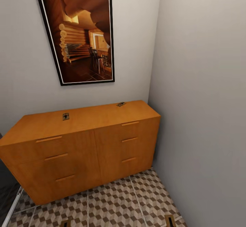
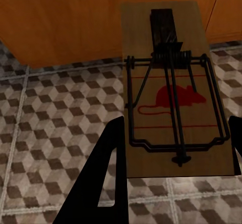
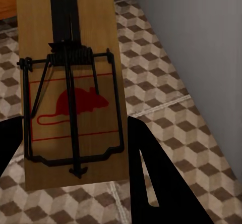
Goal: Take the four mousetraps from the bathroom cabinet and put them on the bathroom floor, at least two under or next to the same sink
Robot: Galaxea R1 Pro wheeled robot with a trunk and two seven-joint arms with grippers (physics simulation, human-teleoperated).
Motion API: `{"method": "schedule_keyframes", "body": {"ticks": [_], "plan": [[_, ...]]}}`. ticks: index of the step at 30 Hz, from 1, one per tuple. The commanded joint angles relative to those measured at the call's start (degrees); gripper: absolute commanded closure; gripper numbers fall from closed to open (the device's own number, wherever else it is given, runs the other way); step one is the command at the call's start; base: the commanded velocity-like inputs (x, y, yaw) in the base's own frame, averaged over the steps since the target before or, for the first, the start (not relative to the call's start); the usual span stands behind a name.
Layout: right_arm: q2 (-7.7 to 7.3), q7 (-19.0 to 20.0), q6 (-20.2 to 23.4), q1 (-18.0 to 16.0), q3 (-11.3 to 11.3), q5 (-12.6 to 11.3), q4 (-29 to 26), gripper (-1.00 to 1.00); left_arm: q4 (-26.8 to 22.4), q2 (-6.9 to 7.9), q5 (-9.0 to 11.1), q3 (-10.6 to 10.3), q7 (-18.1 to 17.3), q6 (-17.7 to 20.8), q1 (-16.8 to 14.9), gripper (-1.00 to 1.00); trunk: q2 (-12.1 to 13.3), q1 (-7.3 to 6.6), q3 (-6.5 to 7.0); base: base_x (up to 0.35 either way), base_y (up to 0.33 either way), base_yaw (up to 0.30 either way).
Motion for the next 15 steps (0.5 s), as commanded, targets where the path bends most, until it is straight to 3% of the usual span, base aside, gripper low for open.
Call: {"method": "schedule_keyframes", "body": {"ticks": [1, 15], "plan": [[-0.03, -0.3, -0.1, 0.0, 0.5, -0.3, -0.1, 1.00, 0.2, -0.03, 0.0, -0.5, 0.5, -0.2, -0.1, 1.00, 0.0, 0.00, -0.06, 0.000, 0.000, 0.000], [0.01, -0.3, -0.3, 0.0, 0.5, -0.3, -0.1, 1.00, 0.2, -0.08, 0.0, -0.6, 0.5, -0.2, -0.1, 1.00, 0.0, 0.00, -0.06, 0.000, 0.000, 0.000]]}}
